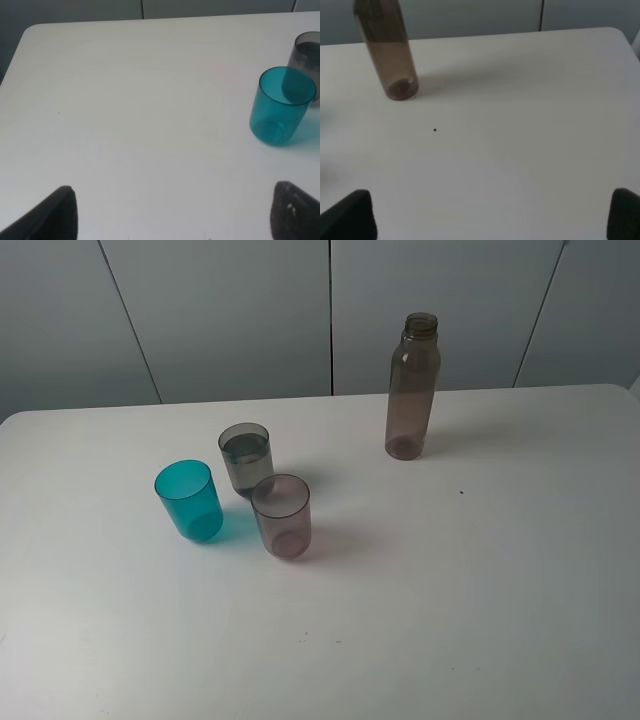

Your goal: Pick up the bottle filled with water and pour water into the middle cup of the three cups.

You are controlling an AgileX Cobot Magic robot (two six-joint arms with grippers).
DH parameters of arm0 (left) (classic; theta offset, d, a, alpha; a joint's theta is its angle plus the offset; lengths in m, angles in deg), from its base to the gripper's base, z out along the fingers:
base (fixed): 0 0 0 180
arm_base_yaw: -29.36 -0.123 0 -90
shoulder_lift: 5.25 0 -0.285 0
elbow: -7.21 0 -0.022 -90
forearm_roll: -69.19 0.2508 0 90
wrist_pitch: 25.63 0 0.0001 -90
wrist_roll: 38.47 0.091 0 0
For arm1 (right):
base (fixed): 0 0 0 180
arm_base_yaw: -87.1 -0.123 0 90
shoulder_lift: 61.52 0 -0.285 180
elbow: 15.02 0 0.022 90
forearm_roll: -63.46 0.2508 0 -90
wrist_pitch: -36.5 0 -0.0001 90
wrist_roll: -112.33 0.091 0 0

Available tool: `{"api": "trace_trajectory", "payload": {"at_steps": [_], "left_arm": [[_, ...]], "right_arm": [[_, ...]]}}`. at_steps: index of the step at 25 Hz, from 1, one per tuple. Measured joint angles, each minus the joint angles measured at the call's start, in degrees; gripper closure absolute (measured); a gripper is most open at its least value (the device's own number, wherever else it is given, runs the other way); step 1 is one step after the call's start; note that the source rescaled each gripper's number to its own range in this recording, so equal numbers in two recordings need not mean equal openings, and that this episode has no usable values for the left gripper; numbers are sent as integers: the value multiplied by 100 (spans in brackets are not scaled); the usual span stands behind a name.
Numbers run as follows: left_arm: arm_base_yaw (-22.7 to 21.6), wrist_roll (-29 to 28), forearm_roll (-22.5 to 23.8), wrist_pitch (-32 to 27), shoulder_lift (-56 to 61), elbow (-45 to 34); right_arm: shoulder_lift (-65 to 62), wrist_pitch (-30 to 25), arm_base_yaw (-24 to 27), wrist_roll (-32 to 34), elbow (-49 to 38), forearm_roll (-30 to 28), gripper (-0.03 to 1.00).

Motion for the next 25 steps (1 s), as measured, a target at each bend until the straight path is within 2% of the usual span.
{"api": "trace_trajectory", "payload": {"at_steps": [5,16,25], "left_arm": [[0,0,0,0,0,0],[0,0,0,0,0,0],[0,0,0,0,0,0]], "right_arm": [[0,0,11,0,0,-11,-3],[0,0,-455,34,0,-23,-3],[0,0,-470,34,0,-23,-3]]}}
